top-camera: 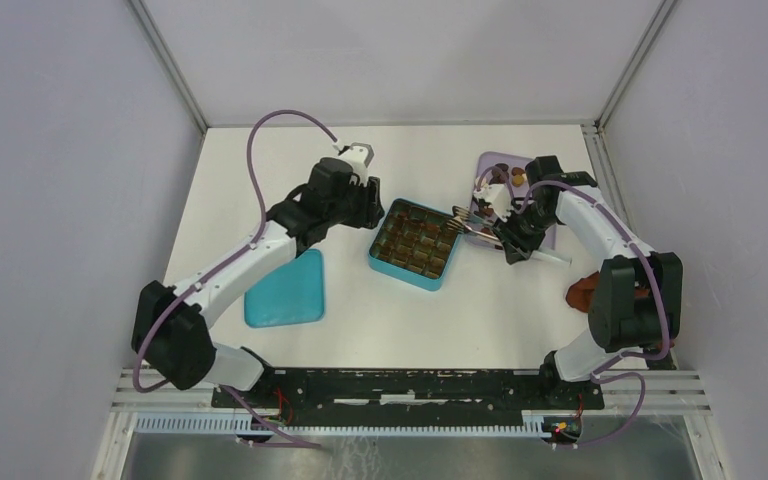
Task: Pack the chocolate
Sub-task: Place the fake chocolate in the packing box.
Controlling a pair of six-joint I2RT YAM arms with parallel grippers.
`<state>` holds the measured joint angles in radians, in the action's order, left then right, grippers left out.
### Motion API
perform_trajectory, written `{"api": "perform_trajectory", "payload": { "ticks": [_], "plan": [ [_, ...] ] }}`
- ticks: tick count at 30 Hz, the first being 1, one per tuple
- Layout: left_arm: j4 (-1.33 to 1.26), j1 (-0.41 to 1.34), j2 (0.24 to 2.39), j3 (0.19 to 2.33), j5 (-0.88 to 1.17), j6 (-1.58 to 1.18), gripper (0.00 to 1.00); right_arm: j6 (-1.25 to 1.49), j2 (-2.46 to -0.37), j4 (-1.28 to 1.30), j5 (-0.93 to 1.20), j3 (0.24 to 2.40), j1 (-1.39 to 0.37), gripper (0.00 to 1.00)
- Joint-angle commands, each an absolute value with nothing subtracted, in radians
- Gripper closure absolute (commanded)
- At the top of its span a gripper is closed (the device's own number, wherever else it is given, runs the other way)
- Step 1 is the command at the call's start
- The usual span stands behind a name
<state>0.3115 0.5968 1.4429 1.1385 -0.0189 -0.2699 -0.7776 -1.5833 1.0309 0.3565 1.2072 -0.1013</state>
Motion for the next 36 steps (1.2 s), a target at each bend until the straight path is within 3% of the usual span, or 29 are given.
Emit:
{"api": "perform_trajectory", "payload": {
  "ticks": [1, 10, 27, 36],
  "plan": [
    [0.361, 0.593, 1.358, 1.152, -0.016, -0.256, 0.42, -0.756, -1.570, 0.988, 0.355, 1.220, -0.108, 0.87],
    [0.455, 0.592, 1.228, 1.165, -0.064, -0.191, 0.34, -0.750, -1.586, 0.972, 0.346, 1.218, -0.115, 0.79],
    [0.445, 0.593, 1.102, 1.064, -0.043, -0.235, 0.30, -0.744, -1.593, 0.951, 0.321, 1.188, -0.124, 0.71],
    [0.443, 0.593, 1.090, 1.050, -0.041, -0.239, 0.29, -0.741, -1.601, 0.946, 0.314, 1.194, -0.130, 0.58]
  ]
}}
